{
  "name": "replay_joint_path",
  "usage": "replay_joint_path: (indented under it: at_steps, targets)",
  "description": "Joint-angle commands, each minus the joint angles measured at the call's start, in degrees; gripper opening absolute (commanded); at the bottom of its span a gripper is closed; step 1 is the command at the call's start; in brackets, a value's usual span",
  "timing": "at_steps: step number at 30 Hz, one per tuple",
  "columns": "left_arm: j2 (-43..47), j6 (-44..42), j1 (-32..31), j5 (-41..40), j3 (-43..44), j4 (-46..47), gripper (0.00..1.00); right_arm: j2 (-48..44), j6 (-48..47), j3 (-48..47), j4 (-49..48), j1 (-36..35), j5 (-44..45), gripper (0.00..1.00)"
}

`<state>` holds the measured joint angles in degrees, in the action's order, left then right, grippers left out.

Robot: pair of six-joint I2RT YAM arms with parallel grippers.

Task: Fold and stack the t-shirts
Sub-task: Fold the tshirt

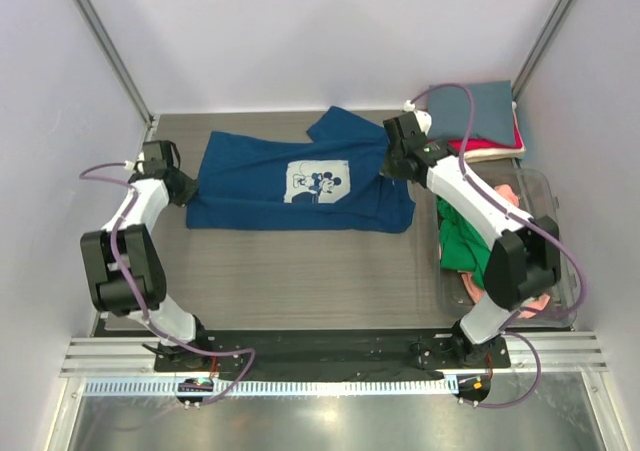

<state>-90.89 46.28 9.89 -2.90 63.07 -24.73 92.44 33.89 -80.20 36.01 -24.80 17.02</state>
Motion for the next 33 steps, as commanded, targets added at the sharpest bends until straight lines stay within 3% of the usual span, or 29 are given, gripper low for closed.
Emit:
replay_joint_path:
  at_steps: [1, 10, 16, 17, 19, 20, 21, 23, 26, 27, 28, 31, 33]
  targets:
    - [-3.58, -1.46, 0.48, 1.58, 4.60, -0.32, 0.00, 4.57, -4.18, -7.40, -2.43, 2.12, -1.81, 0.01]
    - [-13.95, -2.51, 0.39, 2.37, 13.29, -3.04, 0.00, 15.39, -8.13, -17.69, -2.43, 5.72, -4.01, 0.01]
    - [-18.87, -3.74, 0.39, -1.23, 20.31, -5.94, 0.01, 25.05, -9.01, -27.08, -2.70, 8.79, -6.38, 0.01]
    - [-19.67, -4.00, 0.39, -1.06, 21.91, -6.38, 0.04, 26.72, -9.28, -29.11, -2.70, 9.32, -6.64, 0.06]
    - [-20.90, -6.37, 0.48, 2.17, 25.94, -8.92, 0.27, 31.62, -9.80, -35.94, -1.91, 10.55, -8.13, 0.55]
    - [-21.95, -7.42, 0.39, 2.54, 30.14, -12.32, 0.53, 32.96, -10.85, -38.34, -0.08, 11.43, -8.23, 0.76]
    - [-21.79, -8.04, 0.13, 4.20, 31.14, -13.49, 0.61, 34.63, -10.95, -41.23, 2.46, 11.70, -6.83, 0.94]
    - [-18.56, -9.02, 0.04, 3.43, 28.98, -14.29, 0.79, 35.27, -10.95, -45.13, 6.60, 12.31, -2.97, 0.97]
    - [-12.92, -8.58, 0.13, 1.07, 21.86, -11.41, 0.82, 26.26, -9.11, -31.90, 2.61, 12.49, -2.94, 0.97]
    - [-8.64, -7.79, 0.13, 0.70, 15.48, -10.09, 0.82, 23.42, -7.45, -26.81, 0.23, 12.49, -6.61, 0.97]
    - [-6.77, -6.92, 0.13, 0.79, 12.20, -8.51, 0.82, 19.92, -6.48, -16.40, -1.89, 12.32, -7.95, 0.96]
    - [-0.44, -3.40, 0.13, 2.36, 1.05, -2.27, 0.80, 9.79, -2.97, 0.41, -7.61, 12.14, -12.86, 0.95]
    - [1.32, -1.73, 0.13, 2.54, -3.28, 1.69, 0.79, 4.51, -1.64, 6.79, -10.25, 12.14, -14.81, 0.94]
